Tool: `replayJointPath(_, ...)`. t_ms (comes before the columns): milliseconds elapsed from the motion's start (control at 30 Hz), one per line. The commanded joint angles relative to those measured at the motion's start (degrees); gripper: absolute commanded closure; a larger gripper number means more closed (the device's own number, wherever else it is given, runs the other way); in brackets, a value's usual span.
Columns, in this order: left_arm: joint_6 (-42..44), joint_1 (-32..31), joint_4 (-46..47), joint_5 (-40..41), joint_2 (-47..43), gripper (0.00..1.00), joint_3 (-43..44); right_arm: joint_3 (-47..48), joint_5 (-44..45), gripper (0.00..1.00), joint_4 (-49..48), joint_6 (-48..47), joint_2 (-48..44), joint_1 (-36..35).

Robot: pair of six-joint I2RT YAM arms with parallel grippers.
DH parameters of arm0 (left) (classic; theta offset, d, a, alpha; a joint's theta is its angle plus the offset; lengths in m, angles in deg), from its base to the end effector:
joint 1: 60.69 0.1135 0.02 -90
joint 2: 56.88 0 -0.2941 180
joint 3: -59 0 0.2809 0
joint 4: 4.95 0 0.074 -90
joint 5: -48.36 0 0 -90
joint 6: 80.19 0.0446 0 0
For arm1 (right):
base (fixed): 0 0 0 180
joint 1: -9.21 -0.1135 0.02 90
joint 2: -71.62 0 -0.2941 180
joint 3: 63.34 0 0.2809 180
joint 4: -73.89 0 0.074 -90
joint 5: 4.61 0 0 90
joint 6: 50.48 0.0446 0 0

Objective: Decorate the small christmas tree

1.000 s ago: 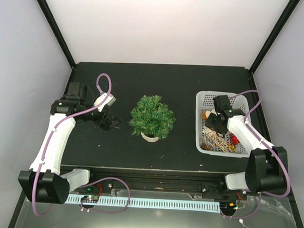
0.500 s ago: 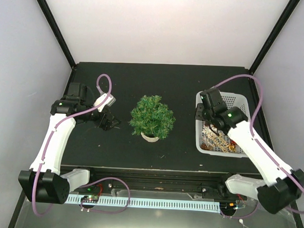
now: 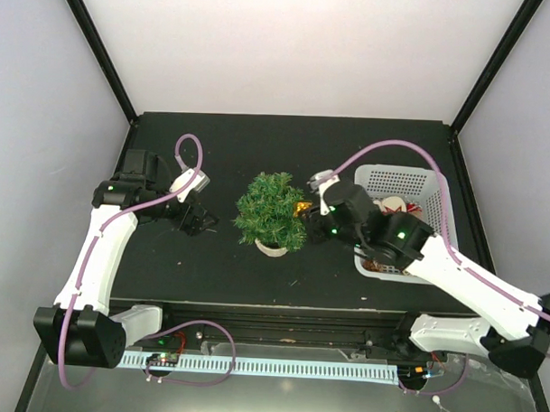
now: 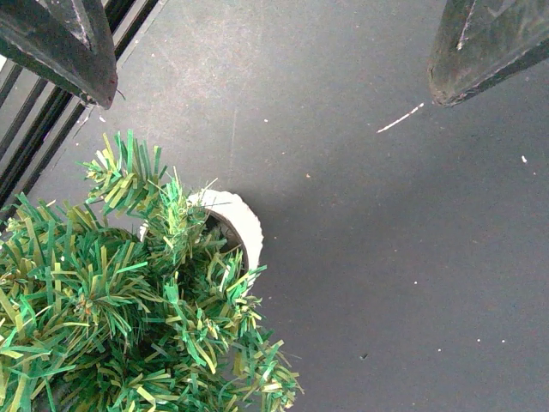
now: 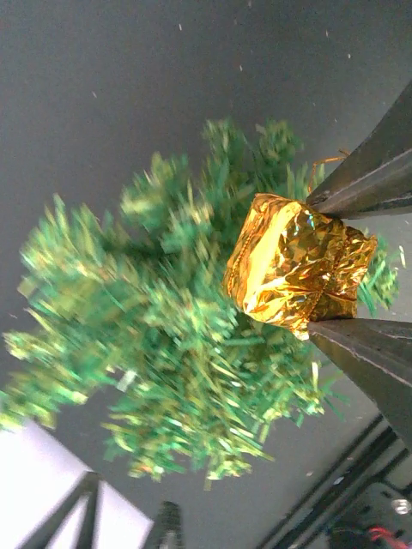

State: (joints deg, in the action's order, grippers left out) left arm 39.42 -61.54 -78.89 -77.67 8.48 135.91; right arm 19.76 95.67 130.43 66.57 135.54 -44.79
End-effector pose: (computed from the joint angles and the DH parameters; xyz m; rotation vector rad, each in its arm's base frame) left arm 0.2232 -0.0295 0.3395 0.8353 2.3203 -0.6244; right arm 0.1532 0.1973 0.3984 -0.4310 2.2323 0.5747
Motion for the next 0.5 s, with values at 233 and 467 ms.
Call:
replayJointPath(233,-1.17,-0.29,1.79,0.08,-0.58,0.01,-0.85,2.65,-1.32,0.66,-4.4,-2.56,4.48,-6.1)
replayJointPath(467,-1.13,-0.26,1.93,0.23,-0.48,0.01,-0.42,3.13,-2.07,0.67,-6.38,-3.17,7.01,-6.15)
